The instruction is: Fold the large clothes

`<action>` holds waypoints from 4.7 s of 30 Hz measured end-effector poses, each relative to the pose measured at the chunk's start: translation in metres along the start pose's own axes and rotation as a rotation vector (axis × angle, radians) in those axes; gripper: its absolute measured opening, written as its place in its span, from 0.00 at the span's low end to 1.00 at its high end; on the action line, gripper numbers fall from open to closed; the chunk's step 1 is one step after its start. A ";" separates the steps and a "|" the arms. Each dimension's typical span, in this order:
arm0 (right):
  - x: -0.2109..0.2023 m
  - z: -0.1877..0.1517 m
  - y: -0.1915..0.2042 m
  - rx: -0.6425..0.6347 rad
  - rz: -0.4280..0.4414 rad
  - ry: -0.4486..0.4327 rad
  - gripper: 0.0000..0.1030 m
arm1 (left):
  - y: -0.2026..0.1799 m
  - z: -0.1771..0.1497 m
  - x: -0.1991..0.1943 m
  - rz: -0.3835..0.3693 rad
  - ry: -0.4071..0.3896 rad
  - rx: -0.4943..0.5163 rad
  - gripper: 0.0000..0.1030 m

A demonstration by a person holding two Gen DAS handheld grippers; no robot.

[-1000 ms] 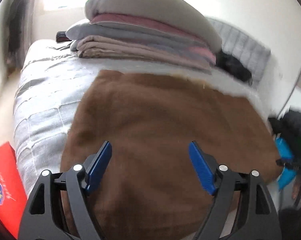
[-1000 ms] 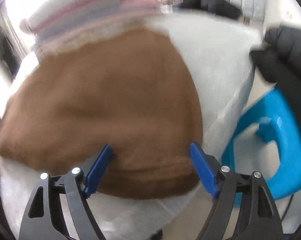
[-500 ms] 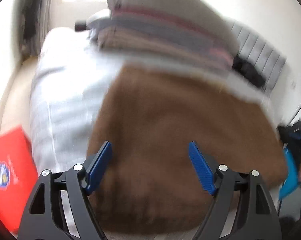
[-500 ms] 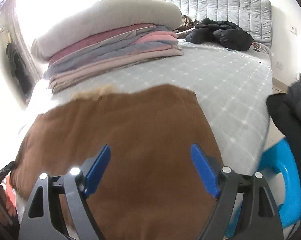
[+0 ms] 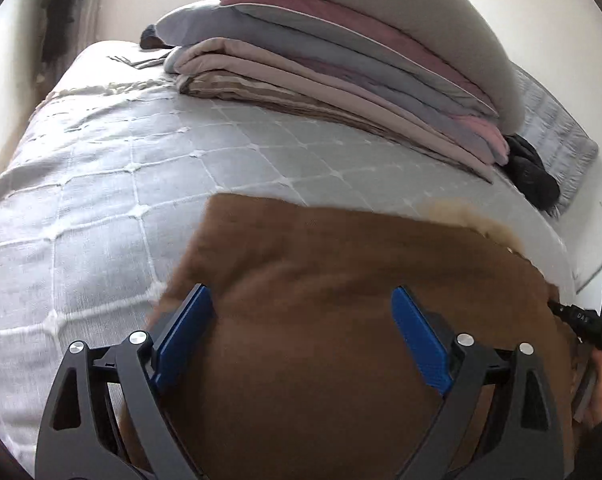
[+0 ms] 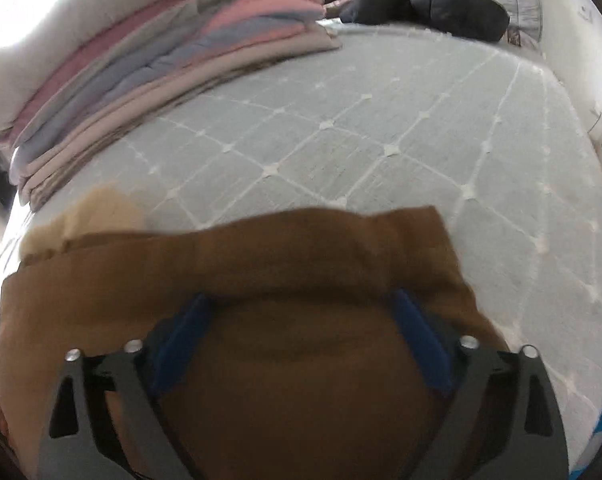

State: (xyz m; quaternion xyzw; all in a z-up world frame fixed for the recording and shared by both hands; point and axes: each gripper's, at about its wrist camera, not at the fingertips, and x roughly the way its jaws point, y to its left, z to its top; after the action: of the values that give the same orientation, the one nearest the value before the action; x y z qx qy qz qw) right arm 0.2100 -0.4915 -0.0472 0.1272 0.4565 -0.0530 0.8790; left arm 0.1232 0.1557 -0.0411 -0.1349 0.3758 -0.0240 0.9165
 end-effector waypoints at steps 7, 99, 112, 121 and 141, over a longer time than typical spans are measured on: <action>-0.052 -0.007 0.002 0.006 0.084 -0.043 0.93 | -0.003 0.009 -0.026 -0.005 0.002 -0.022 0.86; -0.175 -0.192 0.002 0.235 0.371 -0.044 0.94 | 0.040 -0.176 -0.175 -0.281 -0.008 -0.333 0.88; -0.168 -0.189 0.014 0.187 0.387 -0.018 0.94 | 0.097 -0.191 -0.174 -0.650 0.018 -0.781 0.90; -0.166 -0.186 0.008 0.222 0.445 -0.014 0.94 | 0.097 -0.195 -0.167 -0.636 0.092 -0.821 0.91; -0.172 -0.186 0.014 0.212 0.489 -0.028 0.94 | 0.072 -0.172 -0.158 -0.429 0.215 -0.737 0.92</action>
State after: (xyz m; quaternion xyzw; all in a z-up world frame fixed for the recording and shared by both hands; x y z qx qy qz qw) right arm -0.0334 -0.4309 -0.0066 0.3242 0.3918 0.1116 0.8538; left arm -0.1133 0.2083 -0.0697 -0.5245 0.4161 -0.0921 0.7371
